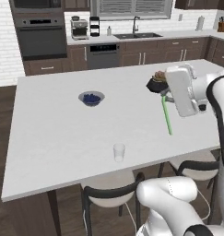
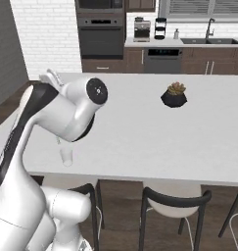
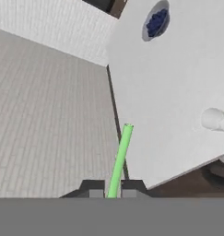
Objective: Take a straw from the drawer in front and place it inside the glass cup on the dining counter.
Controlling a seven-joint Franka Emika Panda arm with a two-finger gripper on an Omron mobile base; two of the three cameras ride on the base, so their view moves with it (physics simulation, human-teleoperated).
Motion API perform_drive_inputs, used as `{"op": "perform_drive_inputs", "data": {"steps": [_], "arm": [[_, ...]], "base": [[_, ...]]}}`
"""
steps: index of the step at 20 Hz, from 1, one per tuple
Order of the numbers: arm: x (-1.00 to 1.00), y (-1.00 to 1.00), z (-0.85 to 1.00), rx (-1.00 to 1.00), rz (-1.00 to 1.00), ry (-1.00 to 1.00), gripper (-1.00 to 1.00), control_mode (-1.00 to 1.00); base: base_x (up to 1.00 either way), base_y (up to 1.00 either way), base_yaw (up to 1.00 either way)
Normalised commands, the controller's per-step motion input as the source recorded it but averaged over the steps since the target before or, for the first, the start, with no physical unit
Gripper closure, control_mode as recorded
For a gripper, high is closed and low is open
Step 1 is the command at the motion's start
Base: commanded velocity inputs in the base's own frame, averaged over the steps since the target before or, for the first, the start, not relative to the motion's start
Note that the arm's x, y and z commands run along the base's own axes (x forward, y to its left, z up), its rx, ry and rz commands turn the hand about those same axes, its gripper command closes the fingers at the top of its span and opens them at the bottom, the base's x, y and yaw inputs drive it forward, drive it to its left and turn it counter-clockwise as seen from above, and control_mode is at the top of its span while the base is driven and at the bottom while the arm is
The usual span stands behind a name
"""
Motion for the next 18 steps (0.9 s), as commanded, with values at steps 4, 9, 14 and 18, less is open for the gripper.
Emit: {"op": "perform_drive_inputs", "data": {"steps": [4,9,14,18], "arm": [[0.00,0.60,-0.09,0.27,0.03,0.00,1.00,-1.00],[0.25,0.10,-0.33,0.25,0.02,0.00,1.00,-1.00],[0.64,0.00,-0.39,0.06,0.00,0.00,1.00,-1.00],[0.58,0.00,-0.36,0.00,0.00,0.00,1.00,-1.00]], "base": [[0.00,0.00,0.00],[0.00,0.00,0.00],[0.00,0.00,0.00],[0.00,0.00,0.00]]}}
